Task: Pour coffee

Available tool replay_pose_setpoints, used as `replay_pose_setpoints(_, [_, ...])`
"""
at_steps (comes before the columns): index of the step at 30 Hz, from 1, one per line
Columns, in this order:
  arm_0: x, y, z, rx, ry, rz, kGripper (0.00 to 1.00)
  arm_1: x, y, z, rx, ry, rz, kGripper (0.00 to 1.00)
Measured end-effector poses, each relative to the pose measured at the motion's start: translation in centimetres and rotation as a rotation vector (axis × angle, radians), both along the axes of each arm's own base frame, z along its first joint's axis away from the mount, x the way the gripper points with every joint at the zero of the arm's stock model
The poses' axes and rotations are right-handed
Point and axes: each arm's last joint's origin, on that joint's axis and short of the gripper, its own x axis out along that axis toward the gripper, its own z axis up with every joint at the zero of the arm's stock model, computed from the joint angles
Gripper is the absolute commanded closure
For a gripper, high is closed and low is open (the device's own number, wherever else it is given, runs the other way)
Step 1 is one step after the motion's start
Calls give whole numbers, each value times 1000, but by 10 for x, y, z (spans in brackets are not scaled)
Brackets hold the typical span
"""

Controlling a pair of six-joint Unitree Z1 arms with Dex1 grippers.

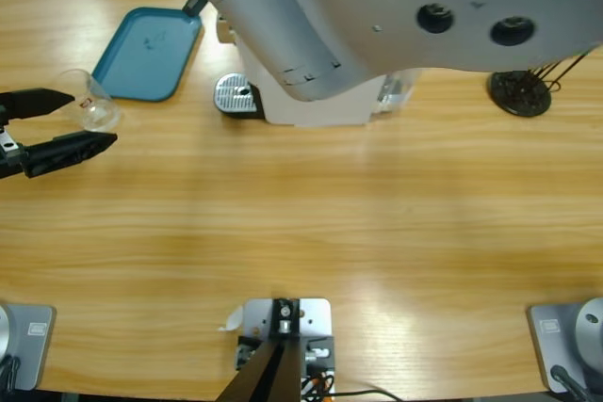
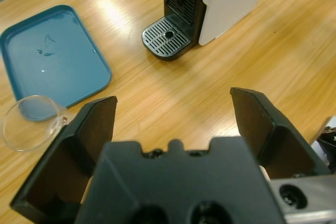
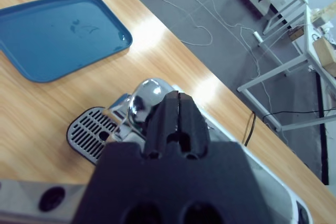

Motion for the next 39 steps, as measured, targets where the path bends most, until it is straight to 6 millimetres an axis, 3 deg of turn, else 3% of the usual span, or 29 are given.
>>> replay_pose_setpoints(2, [1, 1, 0, 4, -4, 17, 43, -7, -10, 6, 27, 28, 43, 811])
replay_pose_setpoints(5, [1, 1, 0, 4, -4, 29, 41, -19, -25, 14, 71, 96, 144, 333])
replay_pose_setpoints(8, [2, 3, 0, 0, 0, 50, 19, -27, -51, 31, 123, 191, 230, 16])
replay_pose_setpoints(11, [8, 9, 0, -13, 9, 126, 0, -43, -97, 66, 135, 269, 256, 0])
replay_pose_setpoints(14, [13, 13, 2, -20, -8, 183, 0, -72, -147, 83, 98, 345, 261, 0])
replay_pose_setpoints(20, [23, 16, -2, 29, -19, 302, 0, -144, -260, 70, 197, 437, 214, 0])
replay_pose_setpoints(23, [31, 14, -8, 35, 21, 382, 0, -169, -300, 66, 237, 438, 218, 0])
replay_pose_setpoints(30, [56, 6, -23, 110, 24, 504, 0, -192, -336, 46, 263, 444, 220, 0])
replay_pose_setpoints(39, [58, 18, -33, 149, 40, 588, 0, -197, -344, 37, 268, 446, 222, 0])
